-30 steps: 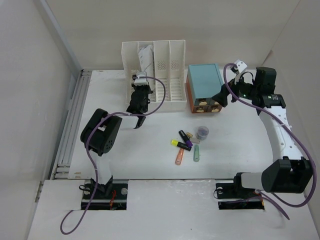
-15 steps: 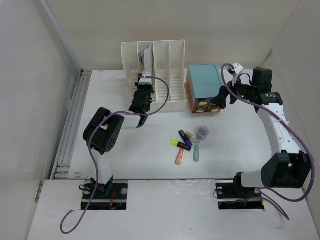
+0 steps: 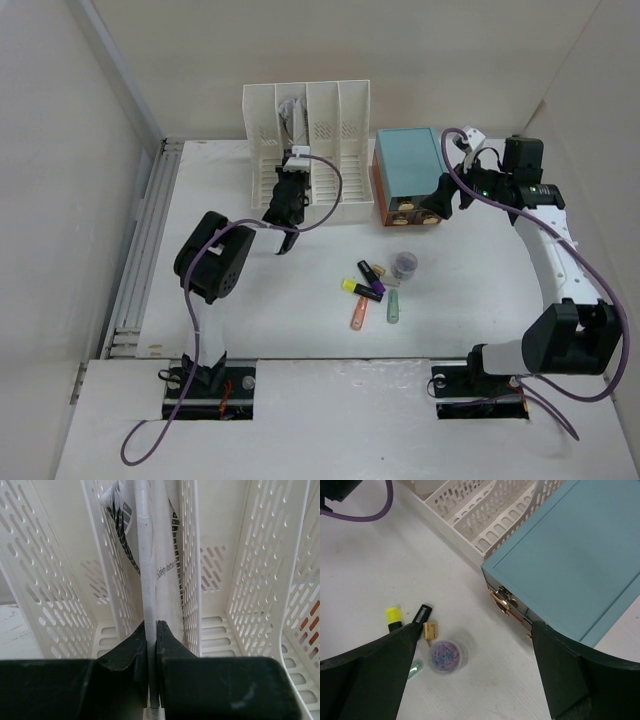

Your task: Organize the desk

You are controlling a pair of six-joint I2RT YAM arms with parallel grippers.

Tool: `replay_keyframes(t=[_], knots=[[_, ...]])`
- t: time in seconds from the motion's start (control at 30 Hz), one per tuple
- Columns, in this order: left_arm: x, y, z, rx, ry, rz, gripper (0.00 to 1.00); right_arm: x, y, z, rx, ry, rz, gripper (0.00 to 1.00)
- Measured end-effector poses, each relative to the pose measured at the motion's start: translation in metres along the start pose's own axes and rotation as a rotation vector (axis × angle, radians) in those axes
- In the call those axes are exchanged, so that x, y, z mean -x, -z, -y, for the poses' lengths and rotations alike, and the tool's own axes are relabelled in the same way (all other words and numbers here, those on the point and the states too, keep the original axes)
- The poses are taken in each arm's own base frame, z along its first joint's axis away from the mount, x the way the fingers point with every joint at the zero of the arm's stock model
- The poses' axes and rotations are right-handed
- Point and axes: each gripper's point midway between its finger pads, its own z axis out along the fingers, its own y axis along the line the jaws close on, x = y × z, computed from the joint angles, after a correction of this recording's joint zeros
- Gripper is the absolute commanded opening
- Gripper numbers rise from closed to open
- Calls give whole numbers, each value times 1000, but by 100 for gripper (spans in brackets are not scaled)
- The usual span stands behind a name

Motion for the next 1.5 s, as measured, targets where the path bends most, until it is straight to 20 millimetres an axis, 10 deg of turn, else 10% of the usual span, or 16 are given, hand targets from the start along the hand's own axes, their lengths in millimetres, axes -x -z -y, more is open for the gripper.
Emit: replay_keyframes(t=[0.17,0.3,0.43,0.87,1.27,1.5], knots=[[-5,7,6,9,24,-6,3,-2,-1,-1,10,-5,-6,100],[-13,19,9,13,21,-27,60,-6,-2,0,15,-7,-15,100],[-7,27,10,17,39,-31,74,-8,-3,-1,22,-14,-20,100],[130,-45,3,-24,189,66,53,-7,-1,-4,34,-17,-14,100],[99,-42,3,-104,192,-134,75,-5,1,-7,44,-10,-7,100],[159,-39,5,-142,238,-124,84,-5,1,-9,51,-11,-5,100]])
